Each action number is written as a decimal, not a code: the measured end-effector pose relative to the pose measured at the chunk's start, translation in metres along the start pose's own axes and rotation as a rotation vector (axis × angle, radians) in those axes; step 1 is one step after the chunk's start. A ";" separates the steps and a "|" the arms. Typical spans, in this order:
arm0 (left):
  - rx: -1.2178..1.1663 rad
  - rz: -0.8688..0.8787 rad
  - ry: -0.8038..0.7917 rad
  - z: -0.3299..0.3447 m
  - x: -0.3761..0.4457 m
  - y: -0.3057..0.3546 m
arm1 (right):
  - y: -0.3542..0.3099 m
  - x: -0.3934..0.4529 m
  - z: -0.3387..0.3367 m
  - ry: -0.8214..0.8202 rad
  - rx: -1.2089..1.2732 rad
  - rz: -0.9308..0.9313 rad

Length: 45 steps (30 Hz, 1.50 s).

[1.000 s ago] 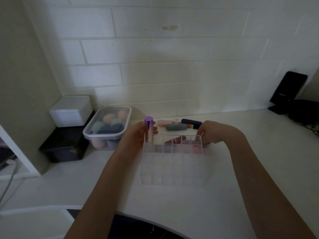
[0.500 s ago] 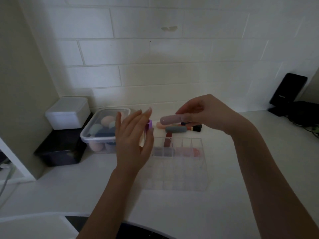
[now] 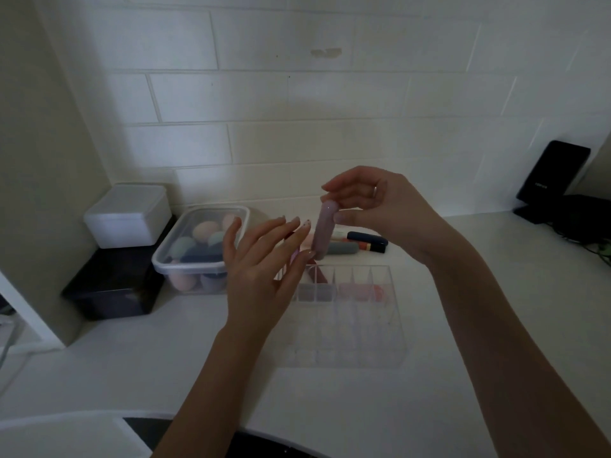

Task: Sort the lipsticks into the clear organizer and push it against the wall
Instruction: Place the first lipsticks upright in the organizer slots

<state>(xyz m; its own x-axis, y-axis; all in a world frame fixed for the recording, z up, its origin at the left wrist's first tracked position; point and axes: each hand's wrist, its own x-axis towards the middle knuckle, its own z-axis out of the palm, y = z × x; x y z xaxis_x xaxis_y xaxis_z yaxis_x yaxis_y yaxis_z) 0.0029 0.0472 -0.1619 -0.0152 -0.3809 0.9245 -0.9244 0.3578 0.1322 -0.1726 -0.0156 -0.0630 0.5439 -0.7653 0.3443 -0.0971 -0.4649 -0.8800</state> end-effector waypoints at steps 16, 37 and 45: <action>0.023 0.032 0.048 0.005 0.000 -0.002 | 0.009 0.005 0.013 0.138 0.197 0.053; -0.273 -0.476 0.286 -0.011 0.002 0.004 | -0.001 0.002 0.026 -0.104 -0.334 -0.057; 0.125 -0.424 0.227 -0.010 0.003 -0.013 | 0.004 0.004 0.029 -0.158 -0.472 -0.051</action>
<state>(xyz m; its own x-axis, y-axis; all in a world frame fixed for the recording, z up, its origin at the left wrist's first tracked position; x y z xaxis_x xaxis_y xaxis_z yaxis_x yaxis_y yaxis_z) 0.0188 0.0501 -0.1568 0.4427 -0.2710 0.8547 -0.8698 0.1016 0.4828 -0.1465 -0.0076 -0.0744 0.6734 -0.6770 0.2970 -0.4145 -0.6784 -0.6065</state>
